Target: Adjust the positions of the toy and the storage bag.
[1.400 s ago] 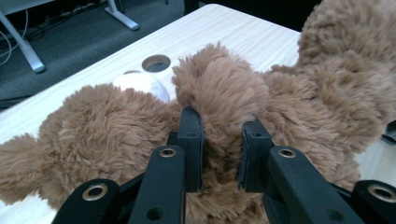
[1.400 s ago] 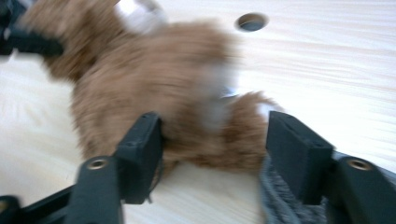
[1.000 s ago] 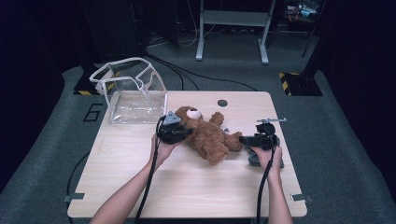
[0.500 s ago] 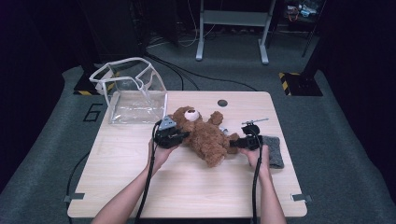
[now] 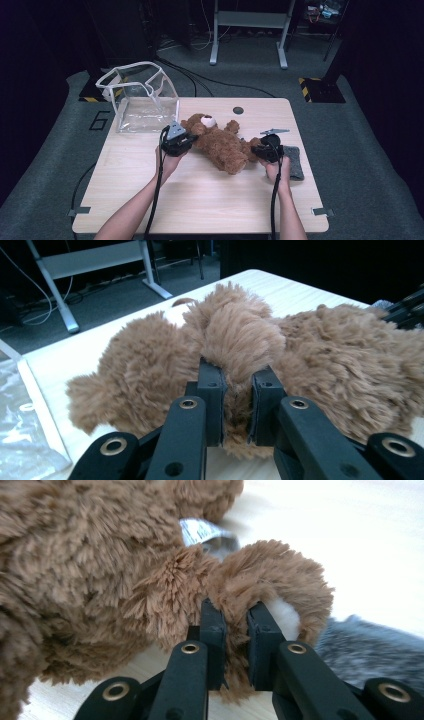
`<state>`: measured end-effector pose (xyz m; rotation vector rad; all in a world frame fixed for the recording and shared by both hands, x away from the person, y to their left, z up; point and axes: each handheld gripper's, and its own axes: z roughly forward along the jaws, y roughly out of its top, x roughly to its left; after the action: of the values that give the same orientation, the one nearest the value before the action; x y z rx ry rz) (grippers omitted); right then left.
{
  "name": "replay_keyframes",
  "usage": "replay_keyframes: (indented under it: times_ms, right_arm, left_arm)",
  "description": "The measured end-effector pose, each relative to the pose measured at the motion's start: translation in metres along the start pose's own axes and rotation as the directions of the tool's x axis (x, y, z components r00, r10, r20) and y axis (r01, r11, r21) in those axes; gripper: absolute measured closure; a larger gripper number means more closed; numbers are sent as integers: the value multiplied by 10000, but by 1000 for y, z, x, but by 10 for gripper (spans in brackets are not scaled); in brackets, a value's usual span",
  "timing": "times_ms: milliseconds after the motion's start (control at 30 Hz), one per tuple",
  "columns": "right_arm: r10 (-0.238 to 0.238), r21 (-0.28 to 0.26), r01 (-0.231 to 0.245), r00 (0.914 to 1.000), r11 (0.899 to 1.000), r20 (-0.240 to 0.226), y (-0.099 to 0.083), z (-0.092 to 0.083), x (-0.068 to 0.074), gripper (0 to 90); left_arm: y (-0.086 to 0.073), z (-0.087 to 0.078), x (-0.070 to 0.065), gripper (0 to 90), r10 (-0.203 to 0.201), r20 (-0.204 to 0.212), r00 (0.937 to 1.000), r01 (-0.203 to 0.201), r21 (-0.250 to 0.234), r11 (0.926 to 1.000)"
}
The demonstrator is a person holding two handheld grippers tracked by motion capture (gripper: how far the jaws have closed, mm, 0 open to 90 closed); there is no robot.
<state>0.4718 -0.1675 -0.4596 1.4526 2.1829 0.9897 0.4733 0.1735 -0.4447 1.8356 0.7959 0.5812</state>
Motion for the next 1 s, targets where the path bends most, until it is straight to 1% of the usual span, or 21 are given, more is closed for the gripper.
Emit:
replay_keyframes:
  times_ms: [33,67,100,133,167,200,233,267,300,333,433,467,500,600,700,767,833,900,933,967,1000]
  right_arm:
    - [132,-88,-131,9997,9999,194,1,-5,4,810]
    - [-151,-277,159,9994,9995,299,2,-10,4,811]
    - [-63,-413,79,9993,9991,382,3,-13,5,812]
    - [-170,-579,198,9987,9981,476,4,-18,5,812]
    - [-136,-719,173,9986,9973,512,5,-23,6,812]
    - [-217,-897,273,9978,9956,634,7,-29,7,811]
    - [-221,-926,288,9971,9953,723,8,-32,8,812]
    - [-269,-942,344,9964,9950,801,9,-36,10,812]
    - [-350,-1073,448,9952,9932,915,9,-39,12,812]
    - [-378,-1053,484,9942,9933,1003,9,-43,15,811]
    - [-360,-1221,506,9923,9912,1188,7,-51,20,812]
    - [-428,-1288,591,9911,9899,1257,6,-54,21,812]
    - [-379,-1262,545,9907,9905,1309,5,-56,23,812]
    - [-344,-1362,537,9894,9892,1408,2,-63,26,813]
    - [-243,-1507,460,9894,9875,1428,-4,-72,30,815]
    - [-196,-1603,424,9898,9862,1409,-9,-77,34,815]
    - [-242,-1553,453,9905,9868,1352,-16,-78,39,816]
    - [-311,-1381,489,9913,9892,1280,-24,-75,43,816]
    - [-361,-1333,528,9915,9897,1251,-27,-74,45,816]
    - [-358,-1257,501,9929,9908,1133,-31,-72,47,816]
    - [-303,-1180,422,9944,9921,1009,-35,-70,48,816]
  left_arm:
    - [1,0,2,801,12,7,10000,-12,-27,10000]
    - [2,0,4,801,-60,46,10000,60,-72,10000]
    - [3,1,6,801,-42,19,10000,43,-123,9999]
    - [4,2,9,802,-78,57,10000,79,-103,9999]
    - [4,2,9,802,-78,57,10000,79,-103,9999]
    - [6,5,12,803,-95,8,10000,95,-179,9998]
    - [7,7,14,802,-128,48,9999,128,-196,9997]
    - [9,8,16,802,-93,79,9999,94,-83,9999]
    - [9,10,17,802,-117,71,9999,118,-99,9999]
    - [10,12,19,802,-176,122,9998,178,-114,9998]
    - [12,18,21,802,-163,170,9997,163,-20,9999]
    - [13,19,21,802,-152,165,9997,151,60,9999]
    - [13,20,21,802,-163,244,9996,161,60,9999]
    - [14,23,21,802,-178,323,9993,174,108,9998]
    - [13,26,20,802,-209,473,9987,197,264,9995]
    - [11,28,21,802,-230,485,9986,216,294,9993]
    - [9,30,22,801,-269,541,9982,246,426,9988]
    - [6,31,23,801,-374,548,9978,344,553,9979]
    - [4,32,24,800,-345,591,9977,301,732,9969]
    - [2,32,25,800,-480,648,9967,428,794,9959]
    - [-2,33,26,799,-603,558,9966,557,809,9952]
